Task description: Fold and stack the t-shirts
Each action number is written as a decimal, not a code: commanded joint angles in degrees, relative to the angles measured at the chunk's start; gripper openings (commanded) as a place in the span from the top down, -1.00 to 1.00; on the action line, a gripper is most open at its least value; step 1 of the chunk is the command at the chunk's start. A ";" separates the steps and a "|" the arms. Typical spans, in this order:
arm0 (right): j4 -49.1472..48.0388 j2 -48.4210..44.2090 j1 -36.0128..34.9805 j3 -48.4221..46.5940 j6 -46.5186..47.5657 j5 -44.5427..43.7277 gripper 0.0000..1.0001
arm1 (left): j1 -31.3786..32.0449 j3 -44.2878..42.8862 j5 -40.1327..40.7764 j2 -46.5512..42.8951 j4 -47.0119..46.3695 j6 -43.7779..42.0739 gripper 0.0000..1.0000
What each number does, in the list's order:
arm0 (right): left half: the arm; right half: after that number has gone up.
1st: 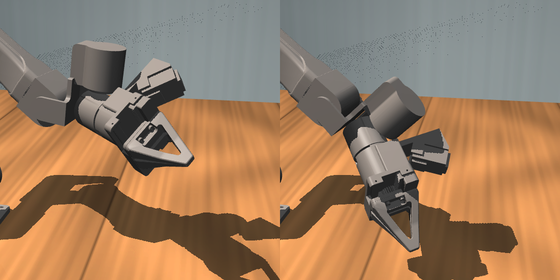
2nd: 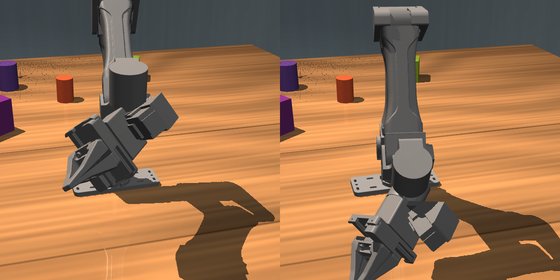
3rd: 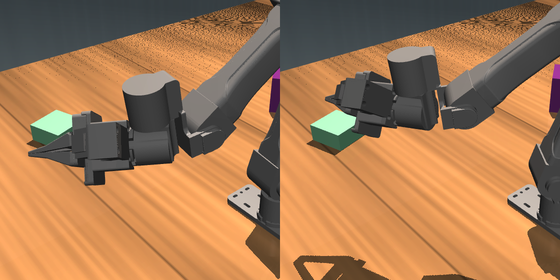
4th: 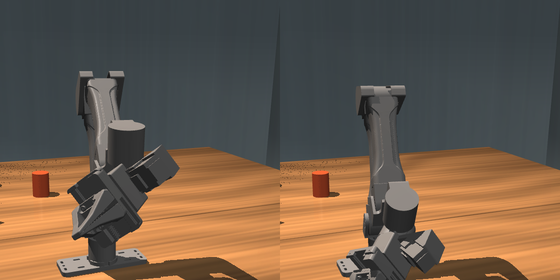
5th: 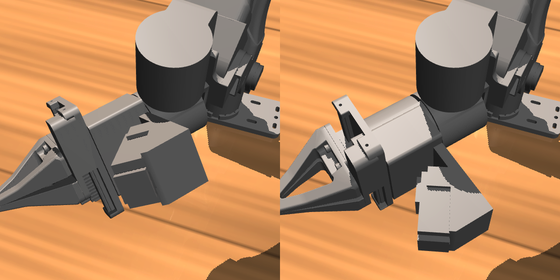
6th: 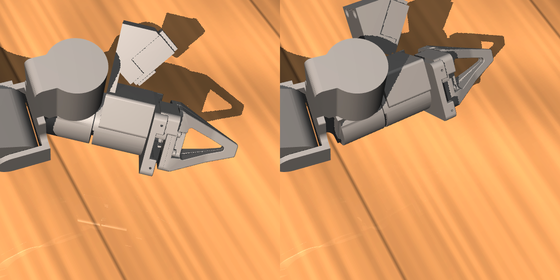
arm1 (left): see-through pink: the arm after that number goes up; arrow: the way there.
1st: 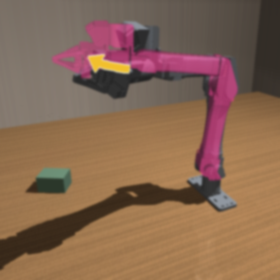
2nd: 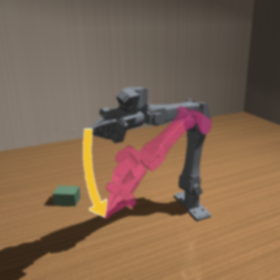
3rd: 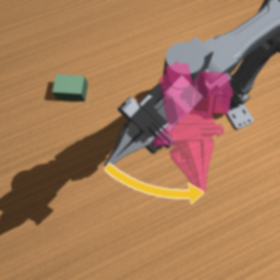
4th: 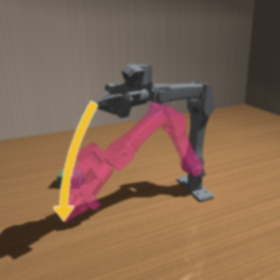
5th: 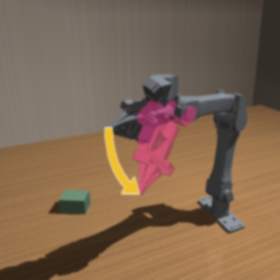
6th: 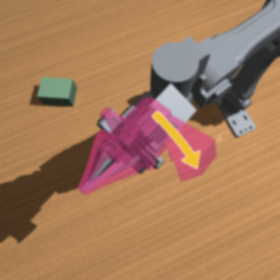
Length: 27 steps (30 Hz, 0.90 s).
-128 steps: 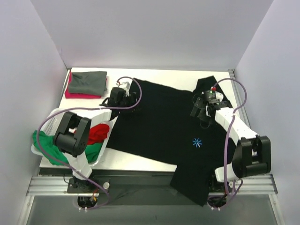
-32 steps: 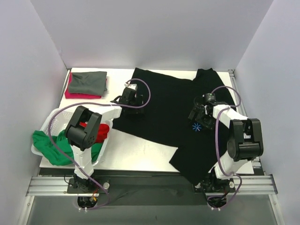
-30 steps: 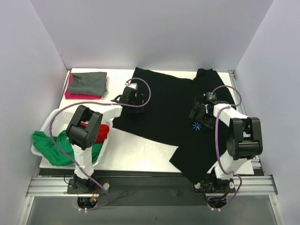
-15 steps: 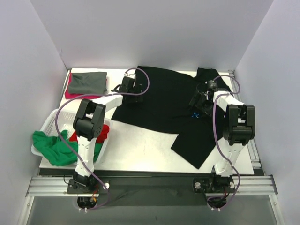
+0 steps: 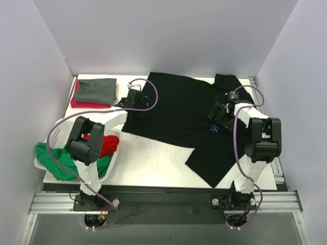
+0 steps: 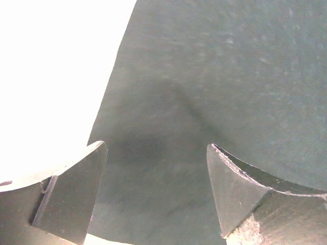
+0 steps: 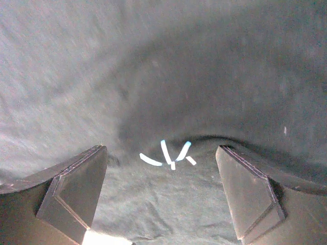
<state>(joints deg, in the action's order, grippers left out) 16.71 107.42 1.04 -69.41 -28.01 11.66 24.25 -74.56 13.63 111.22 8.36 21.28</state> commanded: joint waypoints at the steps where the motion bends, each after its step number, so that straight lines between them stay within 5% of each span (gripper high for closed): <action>1: 2.45 -4.14 0.02 3.39 1.29 -2.34 -0.84 | 0.01 5.20 9.83 -8.20 -2.56 0.17 -0.79; 18: 1.40 -12.41 -0.69 11.31 1.99 -2.61 -0.85 | -1.05 7.24 10.81 -8.92 10.44 -1.94 -0.22; 27: 0.96 -12.67 -0.69 12.54 1.82 -2.96 -0.85 | -5.44 9.43 3.17 -8.39 10.89 -2.03 -0.16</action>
<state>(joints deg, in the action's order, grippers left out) 16.86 96.90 0.67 -57.34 -26.76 10.24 20.32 -66.17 20.58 103.20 19.46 20.08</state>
